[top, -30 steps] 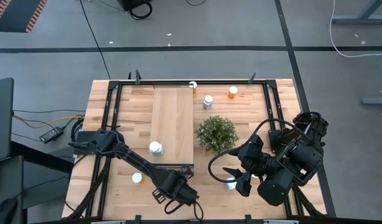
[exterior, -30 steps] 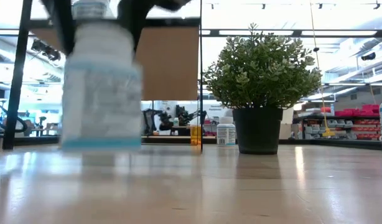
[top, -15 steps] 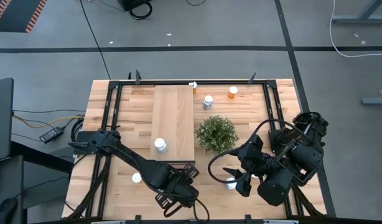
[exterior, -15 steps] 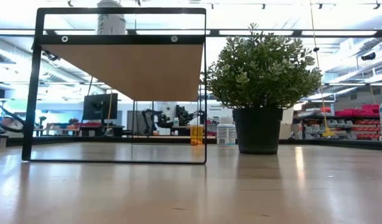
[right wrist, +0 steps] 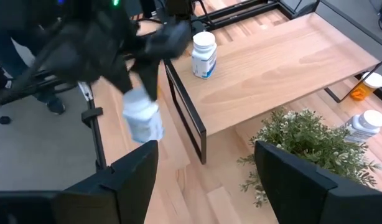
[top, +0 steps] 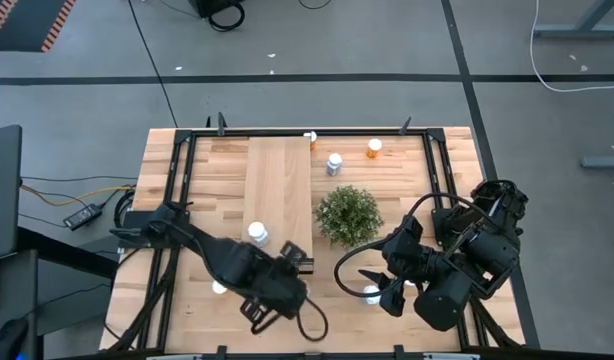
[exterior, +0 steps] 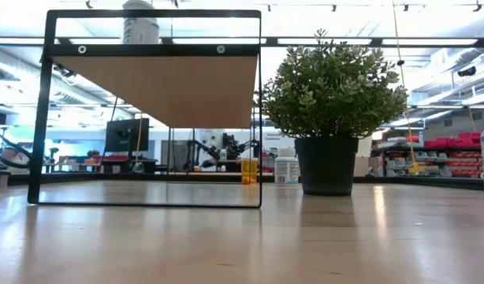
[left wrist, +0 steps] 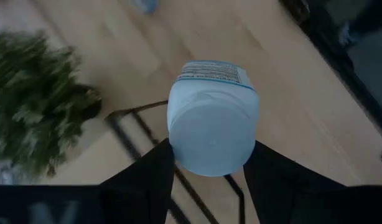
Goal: Pick and place medicine bottles onto shelf by color
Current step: Put the bottom left white pill bottle on the shelf aligned with the other white pill bottle
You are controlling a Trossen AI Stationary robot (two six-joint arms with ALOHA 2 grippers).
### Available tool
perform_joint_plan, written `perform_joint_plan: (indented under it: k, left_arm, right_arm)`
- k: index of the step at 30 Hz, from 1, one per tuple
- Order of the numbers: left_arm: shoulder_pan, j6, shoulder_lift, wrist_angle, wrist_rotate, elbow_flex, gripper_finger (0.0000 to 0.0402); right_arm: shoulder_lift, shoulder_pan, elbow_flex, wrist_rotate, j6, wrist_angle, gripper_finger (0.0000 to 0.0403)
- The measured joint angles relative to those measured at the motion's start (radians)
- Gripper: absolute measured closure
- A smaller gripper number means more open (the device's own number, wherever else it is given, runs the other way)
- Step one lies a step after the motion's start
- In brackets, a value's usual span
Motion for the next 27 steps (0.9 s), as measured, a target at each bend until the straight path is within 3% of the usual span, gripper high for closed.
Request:
perform_joint_plan:
  k: [12,23,27]
  left_arm:
    - [0.204,-0.120,-0.148,-0.069,-0.088,-0.001,0.0215]
    - [0.457,-0.018,-0.211,-0.062,-0.077,-0.002,0.0217]
    - [0.534,0.015,-0.211,-0.062,-0.077,-0.002,0.0219]
  right_arm:
    - [0.000,-0.001,0.000,0.089,-0.046,0.000,0.0130]
    - [0.000,-0.083,0.000,0.110,-0.135,0.000,0.0130]
    - [-0.008,-0.136,0.000,0.164,-0.146,0.000,0.0130]
